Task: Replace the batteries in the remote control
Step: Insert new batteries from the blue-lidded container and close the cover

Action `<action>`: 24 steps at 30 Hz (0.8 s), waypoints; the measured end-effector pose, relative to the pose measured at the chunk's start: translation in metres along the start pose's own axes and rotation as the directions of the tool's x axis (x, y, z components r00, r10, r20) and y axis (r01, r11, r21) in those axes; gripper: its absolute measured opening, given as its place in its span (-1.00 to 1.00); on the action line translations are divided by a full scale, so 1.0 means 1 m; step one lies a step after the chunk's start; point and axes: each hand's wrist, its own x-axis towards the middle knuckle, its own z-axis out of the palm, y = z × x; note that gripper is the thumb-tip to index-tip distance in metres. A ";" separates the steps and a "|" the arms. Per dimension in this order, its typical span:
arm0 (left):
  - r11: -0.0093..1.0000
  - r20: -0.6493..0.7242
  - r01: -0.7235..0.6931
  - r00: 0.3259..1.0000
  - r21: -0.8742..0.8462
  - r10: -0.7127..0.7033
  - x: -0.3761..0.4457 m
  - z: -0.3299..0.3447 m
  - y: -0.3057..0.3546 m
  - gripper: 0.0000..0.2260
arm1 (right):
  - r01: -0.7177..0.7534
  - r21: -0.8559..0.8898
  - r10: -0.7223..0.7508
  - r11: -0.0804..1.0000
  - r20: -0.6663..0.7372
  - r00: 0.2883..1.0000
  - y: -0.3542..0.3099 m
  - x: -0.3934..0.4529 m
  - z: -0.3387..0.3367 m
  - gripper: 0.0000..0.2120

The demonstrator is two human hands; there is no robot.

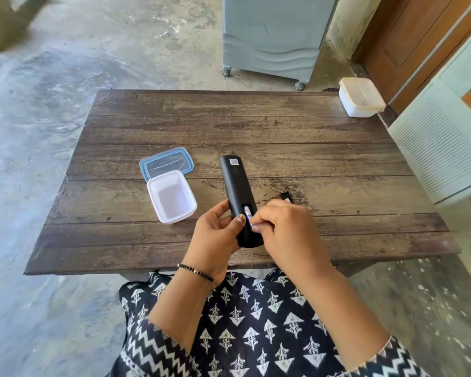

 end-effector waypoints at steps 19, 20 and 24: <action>0.987 -0.009 0.067 0.998 -0.145 -0.070 0.013 -0.001 0.011 -0.82 | 0.143 -0.131 -0.150 0.981 -0.048 0.987 -0.004 -0.018 0.014 -0.68; 0.986 -0.010 0.071 0.997 -0.150 -0.073 0.014 -0.001 0.011 -0.82 | 0.143 -0.143 -0.151 0.979 -0.045 0.988 -0.003 -0.019 0.016 -0.64; 0.986 -0.027 0.076 0.996 -0.145 -0.081 0.015 -0.004 0.012 -0.80 | 0.126 -0.096 -0.129 0.987 -0.025 0.991 0.006 -0.022 0.020 -0.55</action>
